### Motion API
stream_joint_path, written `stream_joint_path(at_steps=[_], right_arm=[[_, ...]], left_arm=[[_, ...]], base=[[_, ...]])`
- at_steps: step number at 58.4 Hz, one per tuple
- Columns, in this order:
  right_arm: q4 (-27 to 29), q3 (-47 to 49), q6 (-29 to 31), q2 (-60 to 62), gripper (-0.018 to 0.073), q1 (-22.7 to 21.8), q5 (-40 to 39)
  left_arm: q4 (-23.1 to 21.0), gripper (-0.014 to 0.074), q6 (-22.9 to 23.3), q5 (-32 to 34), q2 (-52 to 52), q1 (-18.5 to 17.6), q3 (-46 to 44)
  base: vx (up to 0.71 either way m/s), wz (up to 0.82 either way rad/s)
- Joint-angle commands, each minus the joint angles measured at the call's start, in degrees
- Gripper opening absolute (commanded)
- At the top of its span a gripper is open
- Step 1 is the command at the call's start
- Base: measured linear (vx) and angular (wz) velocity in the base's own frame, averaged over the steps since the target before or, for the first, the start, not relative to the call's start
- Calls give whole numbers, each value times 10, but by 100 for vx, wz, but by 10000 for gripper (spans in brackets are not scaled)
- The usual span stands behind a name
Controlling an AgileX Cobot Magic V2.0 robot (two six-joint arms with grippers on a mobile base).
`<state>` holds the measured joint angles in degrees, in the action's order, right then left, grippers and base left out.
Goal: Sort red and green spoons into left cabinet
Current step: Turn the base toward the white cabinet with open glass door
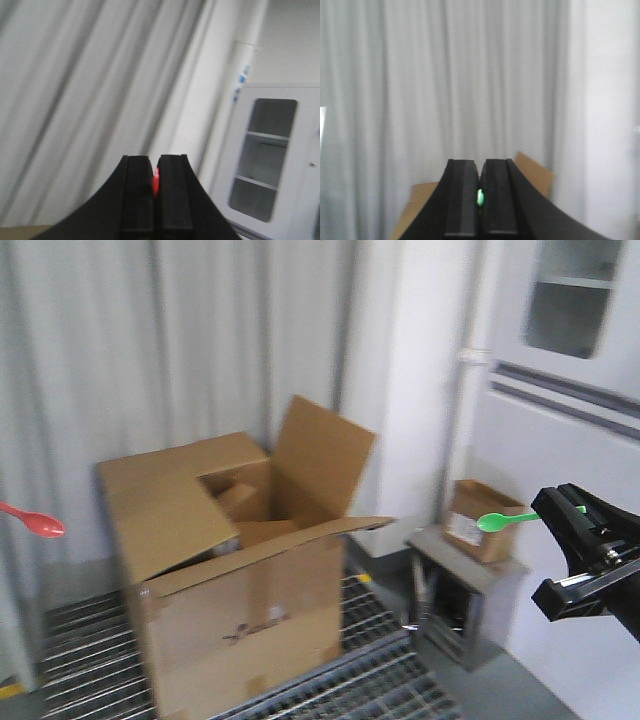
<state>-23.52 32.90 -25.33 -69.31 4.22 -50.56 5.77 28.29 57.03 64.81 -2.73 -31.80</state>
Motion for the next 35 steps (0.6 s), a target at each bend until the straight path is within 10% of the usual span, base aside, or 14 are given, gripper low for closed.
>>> stream_joint_path(at_steps=[1,35], right_arm=[[10,14,-2,10,81,-1,-39],[10,14,-2,10,81,-1,-41]], left_arm=[[-4,56,1,37,-10,-1,-14],[-4,56,1,37,-10,-1,-14]], base=[[16,-79],[15,-74]])
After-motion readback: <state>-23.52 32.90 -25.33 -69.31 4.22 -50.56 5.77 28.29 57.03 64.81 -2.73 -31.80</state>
